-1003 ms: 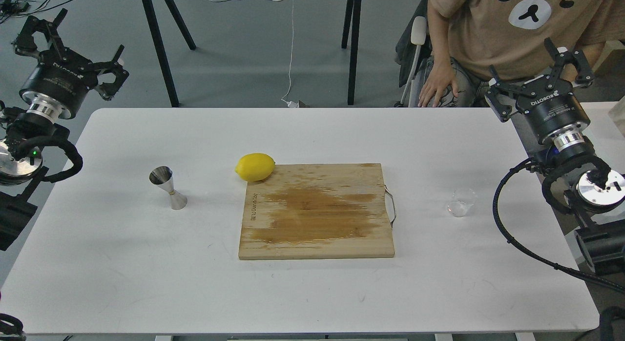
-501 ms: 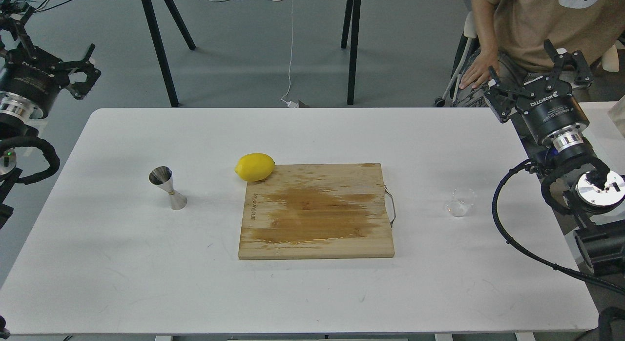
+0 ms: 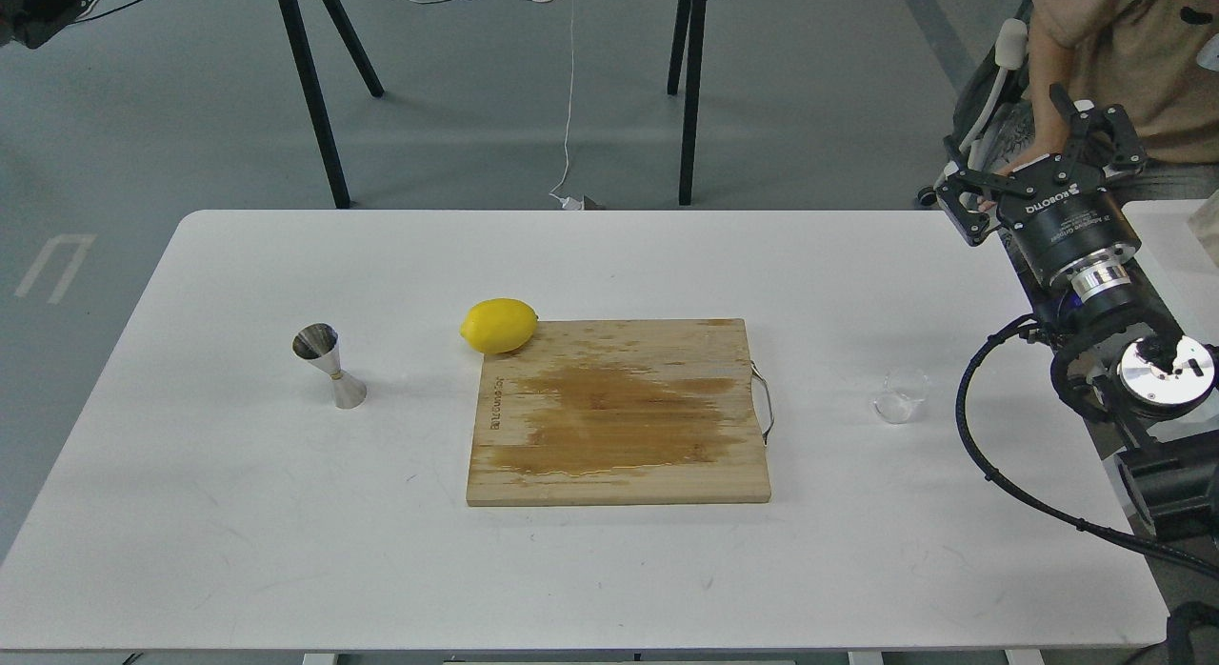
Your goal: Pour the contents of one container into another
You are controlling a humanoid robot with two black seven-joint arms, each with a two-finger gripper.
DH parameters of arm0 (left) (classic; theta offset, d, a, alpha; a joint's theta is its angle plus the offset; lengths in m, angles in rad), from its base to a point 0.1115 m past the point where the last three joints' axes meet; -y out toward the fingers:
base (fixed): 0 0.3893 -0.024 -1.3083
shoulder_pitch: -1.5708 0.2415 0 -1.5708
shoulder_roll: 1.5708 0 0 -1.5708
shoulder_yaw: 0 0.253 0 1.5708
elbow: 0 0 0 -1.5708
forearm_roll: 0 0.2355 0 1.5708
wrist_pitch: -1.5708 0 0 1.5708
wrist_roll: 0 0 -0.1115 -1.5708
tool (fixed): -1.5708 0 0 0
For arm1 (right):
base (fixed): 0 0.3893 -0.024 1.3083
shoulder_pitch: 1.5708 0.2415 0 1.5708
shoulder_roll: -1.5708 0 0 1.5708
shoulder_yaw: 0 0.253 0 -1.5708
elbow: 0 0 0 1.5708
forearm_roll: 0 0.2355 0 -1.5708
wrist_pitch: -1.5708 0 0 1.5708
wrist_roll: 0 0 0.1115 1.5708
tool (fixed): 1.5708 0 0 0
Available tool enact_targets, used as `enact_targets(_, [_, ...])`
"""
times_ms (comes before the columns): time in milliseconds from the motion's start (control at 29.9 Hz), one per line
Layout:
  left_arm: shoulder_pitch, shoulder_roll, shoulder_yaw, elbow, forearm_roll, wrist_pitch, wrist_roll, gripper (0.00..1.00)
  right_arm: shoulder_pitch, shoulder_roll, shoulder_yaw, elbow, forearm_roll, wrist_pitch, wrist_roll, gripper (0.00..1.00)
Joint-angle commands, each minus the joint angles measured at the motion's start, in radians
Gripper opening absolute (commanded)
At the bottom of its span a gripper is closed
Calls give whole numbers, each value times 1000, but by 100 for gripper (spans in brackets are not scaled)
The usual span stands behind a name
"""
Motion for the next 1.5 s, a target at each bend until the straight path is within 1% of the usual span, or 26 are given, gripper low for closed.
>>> enact_targets(0, [8, 1, 1, -163, 198, 0, -52, 100, -9, -2, 1, 1, 1, 0, -1, 99])
enact_targets(67, [22, 2, 18, -224, 300, 0, -68, 100, -20, -2, 3, 1, 1, 0, -1, 99])
enact_targets(100, [39, -1, 21, -255, 360, 0, -86, 100, -23, -2, 3, 1, 1, 0, -1, 99])
enact_targets(201, [111, -2, 18, -327, 512, 0, -87, 100, -32, -3, 4, 1, 1, 0, -1, 99])
enact_targets(267, [165, -2, 17, -347, 642, 0, -87, 100, -41, -3, 8, 2, 1, 0, -1, 99])
enact_targets(301, [194, -2, 17, -344, 719, 35, -87, 100, -41, -3, 8, 2, 1, 0, 1, 99])
enact_targets(368, [255, -2, 15, -335, 845, 182, -87, 100, -41, -3, 5, 1, 1, 0, 1, 99])
enact_targets(435, [317, 1, 8, -326, 903, 282, -87, 100, -43, -3, 5, -1, -1, 0, 1, 99])
enact_targets(468, [344, 2, 1, -324, 904, 302, -87, 100, -43, -2, 3, 1, -1, 0, 1, 99])
enact_targets(602, [433, 1, -57, -324, 893, 337, -87, 99, -43, -2, 0, 1, -1, 0, 1, 99])
enact_targets(735, [528, -10, -75, -319, 882, 420, -87, 99, -44, -2, 0, 1, -1, 0, 1, 99])
enact_targets(836, [588, -43, -75, -295, 853, 512, -87, 99, -47, -6, 1, -1, -1, 0, 1, 99])
enact_targets(903, [617, -60, -77, -287, 824, 550, -87, 99, -52, -9, 1, -1, -1, 0, 1, 99])
enact_targets(1103, [679, -105, -77, -284, 758, 609, -87, 99, -53, -12, 0, -4, -2, 0, -1, 99])
enact_targets(1304, [757, -152, -68, -273, 775, 635, -87, 99, -58, -15, 0, -2, -4, 0, -1, 99])
enact_targets(1471, [766, -194, -63, -188, 844, 696, -87, 99, -58, -18, 0, -1, -4, 0, -1, 99])
